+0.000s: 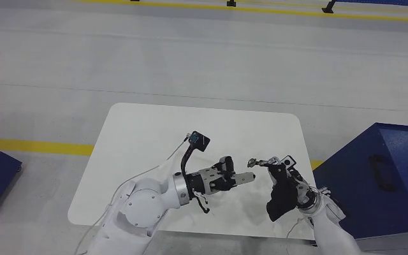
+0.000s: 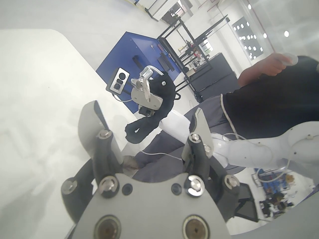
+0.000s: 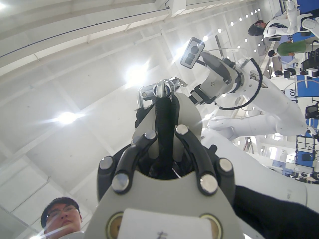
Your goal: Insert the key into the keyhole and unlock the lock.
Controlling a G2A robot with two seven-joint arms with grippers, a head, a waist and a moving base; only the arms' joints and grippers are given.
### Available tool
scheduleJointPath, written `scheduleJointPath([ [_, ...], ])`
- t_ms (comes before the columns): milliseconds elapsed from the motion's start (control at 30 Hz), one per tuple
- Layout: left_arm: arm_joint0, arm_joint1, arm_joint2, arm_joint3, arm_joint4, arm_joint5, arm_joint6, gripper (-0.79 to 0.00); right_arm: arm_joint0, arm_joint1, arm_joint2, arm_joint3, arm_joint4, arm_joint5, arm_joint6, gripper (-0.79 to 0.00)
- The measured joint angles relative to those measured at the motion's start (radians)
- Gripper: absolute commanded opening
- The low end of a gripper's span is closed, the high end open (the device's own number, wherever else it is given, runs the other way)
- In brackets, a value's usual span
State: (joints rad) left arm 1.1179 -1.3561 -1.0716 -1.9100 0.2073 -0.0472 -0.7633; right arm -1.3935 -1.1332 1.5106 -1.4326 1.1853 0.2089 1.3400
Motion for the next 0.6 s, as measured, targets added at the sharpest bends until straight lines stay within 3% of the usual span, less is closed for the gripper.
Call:
scheduleJointPath([
  [100, -0.024, -0.006, 0.001, 0.006, -0.078, 0.143, -0.002, 0.000, -0.001, 0.000, -0.002, 0.002, -0.007, -0.007, 0.006, -0.785],
  [267, -0.071, -0.012, 0.029, -0.005, -0.149, 0.313, -0.034, -0.175, -0.004, 0.003, 0.002, 0.005, -0.022, -0.013, 0.016, -0.785],
  [300, -0.076, -0.012, 0.037, -0.012, -0.138, 0.331, -0.029, -0.234, -0.005, 0.003, 0.003, 0.005, -0.024, -0.014, 0.016, -0.785],
  [333, -0.083, -0.012, 0.047, -0.020, -0.119, 0.351, -0.021, -0.360, -0.005, 0.004, 0.003, 0.007, -0.028, -0.014, 0.016, -0.785],
  [367, -0.089, -0.012, 0.056, -0.026, -0.100, 0.362, -0.016, -0.406, -0.005, 0.004, 0.003, 0.007, -0.029, -0.011, 0.015, -0.785],
  [600, -0.133, -0.016, 0.115, -0.017, -0.028, 0.388, -0.013, -0.440, -0.006, 0.007, 0.001, 0.007, -0.027, 0.026, 0.008, -0.785],
])
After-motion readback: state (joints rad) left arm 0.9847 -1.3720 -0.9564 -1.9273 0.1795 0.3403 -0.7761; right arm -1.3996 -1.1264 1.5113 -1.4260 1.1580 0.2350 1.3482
